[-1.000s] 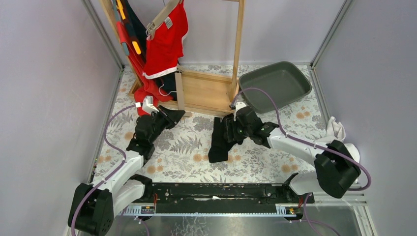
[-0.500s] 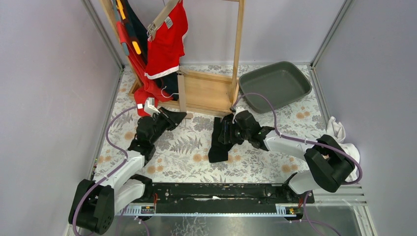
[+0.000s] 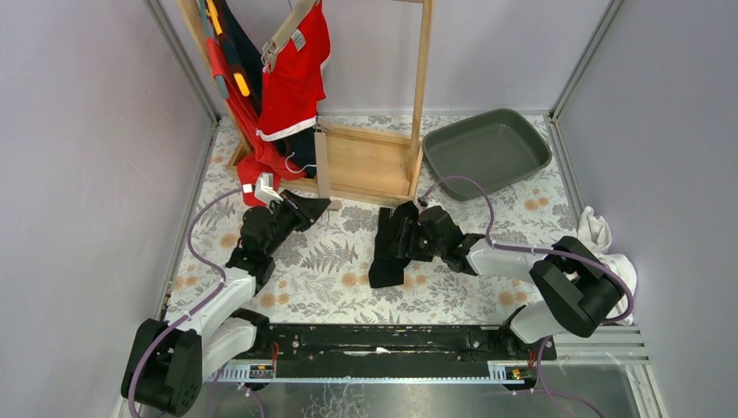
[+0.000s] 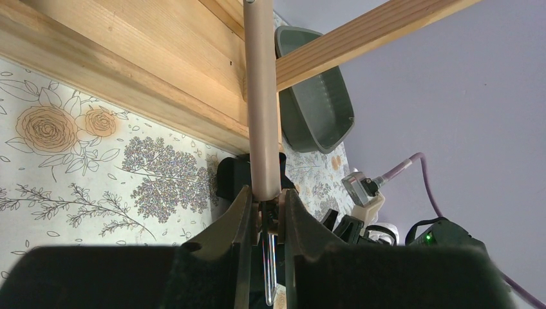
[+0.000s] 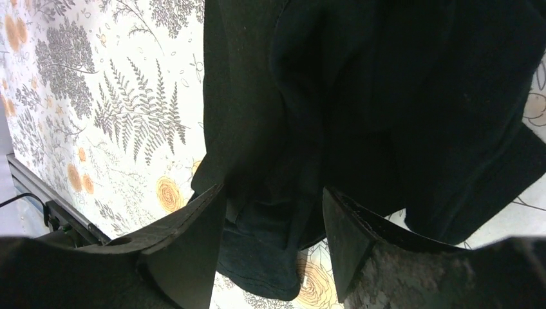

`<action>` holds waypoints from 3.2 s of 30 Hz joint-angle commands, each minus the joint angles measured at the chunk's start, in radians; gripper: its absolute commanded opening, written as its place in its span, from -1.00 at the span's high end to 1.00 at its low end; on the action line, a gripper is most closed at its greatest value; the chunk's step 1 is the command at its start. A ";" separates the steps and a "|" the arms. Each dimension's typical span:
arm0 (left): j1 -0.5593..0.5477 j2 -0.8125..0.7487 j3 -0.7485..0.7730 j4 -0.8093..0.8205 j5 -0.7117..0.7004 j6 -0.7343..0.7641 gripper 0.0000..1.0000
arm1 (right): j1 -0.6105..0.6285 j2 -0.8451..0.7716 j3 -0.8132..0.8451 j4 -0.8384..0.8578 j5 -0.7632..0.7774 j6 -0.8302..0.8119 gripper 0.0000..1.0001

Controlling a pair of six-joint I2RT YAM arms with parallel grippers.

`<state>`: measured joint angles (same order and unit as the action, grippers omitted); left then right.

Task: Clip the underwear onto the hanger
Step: Adjust the underwear at the center of the board, then clamp the underwear onto the hanger.

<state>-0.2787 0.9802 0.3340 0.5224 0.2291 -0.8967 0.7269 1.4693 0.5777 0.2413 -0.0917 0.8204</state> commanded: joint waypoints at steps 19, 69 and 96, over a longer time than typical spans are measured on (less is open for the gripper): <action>0.004 -0.012 -0.013 0.088 0.017 0.002 1.00 | 0.009 0.072 -0.157 0.524 0.076 0.039 0.70; -0.170 0.093 -0.164 0.583 0.010 -0.145 1.00 | -0.166 0.242 -0.160 1.455 -0.274 0.319 0.98; -0.169 0.137 -0.121 0.602 0.025 -0.166 1.00 | -0.189 0.217 -0.115 1.460 -0.303 0.345 1.00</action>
<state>-0.4435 1.1183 0.1738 1.0149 0.2508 -1.0615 0.5423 1.7168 0.4255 1.5761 -0.3656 1.1606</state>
